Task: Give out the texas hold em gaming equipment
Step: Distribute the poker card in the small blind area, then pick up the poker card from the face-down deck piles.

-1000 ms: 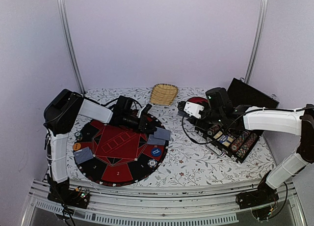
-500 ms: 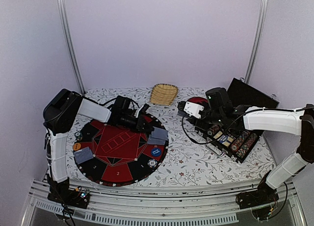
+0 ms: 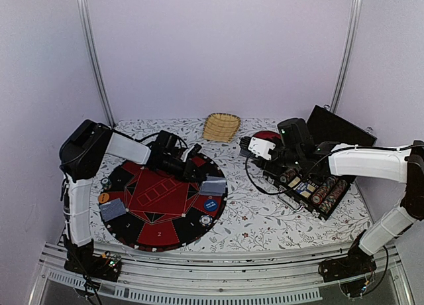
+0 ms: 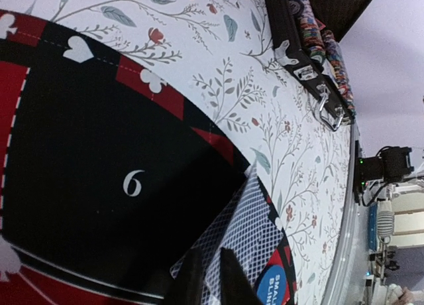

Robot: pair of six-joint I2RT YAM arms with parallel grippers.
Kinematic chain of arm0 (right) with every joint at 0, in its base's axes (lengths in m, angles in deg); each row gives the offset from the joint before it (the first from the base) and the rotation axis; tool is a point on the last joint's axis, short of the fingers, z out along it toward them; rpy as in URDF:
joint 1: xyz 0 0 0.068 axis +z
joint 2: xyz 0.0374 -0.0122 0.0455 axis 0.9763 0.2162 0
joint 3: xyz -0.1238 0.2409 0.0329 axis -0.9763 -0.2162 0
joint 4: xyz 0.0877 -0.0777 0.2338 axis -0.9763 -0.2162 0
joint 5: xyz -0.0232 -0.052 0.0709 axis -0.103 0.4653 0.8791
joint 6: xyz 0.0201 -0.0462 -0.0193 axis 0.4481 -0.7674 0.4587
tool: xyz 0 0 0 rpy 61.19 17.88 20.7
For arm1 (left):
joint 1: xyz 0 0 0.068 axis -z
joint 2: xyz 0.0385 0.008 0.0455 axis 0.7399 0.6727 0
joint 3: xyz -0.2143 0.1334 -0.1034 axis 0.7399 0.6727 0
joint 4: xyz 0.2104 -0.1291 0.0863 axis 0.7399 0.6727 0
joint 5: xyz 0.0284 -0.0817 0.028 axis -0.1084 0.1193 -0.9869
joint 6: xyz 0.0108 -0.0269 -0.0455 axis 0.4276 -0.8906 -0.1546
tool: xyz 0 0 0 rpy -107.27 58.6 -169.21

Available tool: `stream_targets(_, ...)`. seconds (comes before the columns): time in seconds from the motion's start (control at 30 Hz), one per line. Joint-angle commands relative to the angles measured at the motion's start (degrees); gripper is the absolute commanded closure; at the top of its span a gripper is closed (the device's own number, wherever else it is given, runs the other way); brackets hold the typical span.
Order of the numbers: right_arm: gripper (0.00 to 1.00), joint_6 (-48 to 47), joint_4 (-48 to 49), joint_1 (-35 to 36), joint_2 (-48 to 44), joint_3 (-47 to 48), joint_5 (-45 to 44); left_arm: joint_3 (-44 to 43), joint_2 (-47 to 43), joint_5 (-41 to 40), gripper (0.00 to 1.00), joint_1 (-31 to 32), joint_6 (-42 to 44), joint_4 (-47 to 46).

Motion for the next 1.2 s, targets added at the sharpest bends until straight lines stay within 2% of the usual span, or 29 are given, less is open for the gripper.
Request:
stream_targets(0.0,0.52,0.53,-0.44,0.23,-1.75,1.62,0.79,-1.72,0.37,-1.81,0.80,-0.47,2.50,3.80)
stream_targets(0.27,0.52,0.47,-1.12,1.01,-1.66,2.16,0.55,-2.91,-4.29,-6.36,0.61,-0.47,2.12,6.18)
stream_targets(0.43,0.52,0.20,-1.37,2.29,-1.42,2.43,-0.43,-0.04,-14.01,-11.95,0.46,-0.03,0.27,3.68)
stream_targets(0.57,0.52,0.14,-1.28,3.72,-0.91,2.82,-0.58,0.57,-19.86,-10.10,0.22,3.13,-0.21,1.16)
stream_targets(0.67,0.52,0.15,-1.24,4.98,-0.13,3.56,-0.54,-1.49,-20.32,-4.10,0.12,6.33,-0.31,1.10)
stream_targets(0.8,0.52,0.31,-0.84,6.22,0.54,4.54,0.33,-2.32,-20.13,1.46,0.10,8.54,-2.11,-0.99)
stream_targets(1.17,0.52,0.27,-0.03,8.34,3.23,6.22,1.85,-1.47,-17.90,5.35,0.11,8.49,-8.29,-9.96)
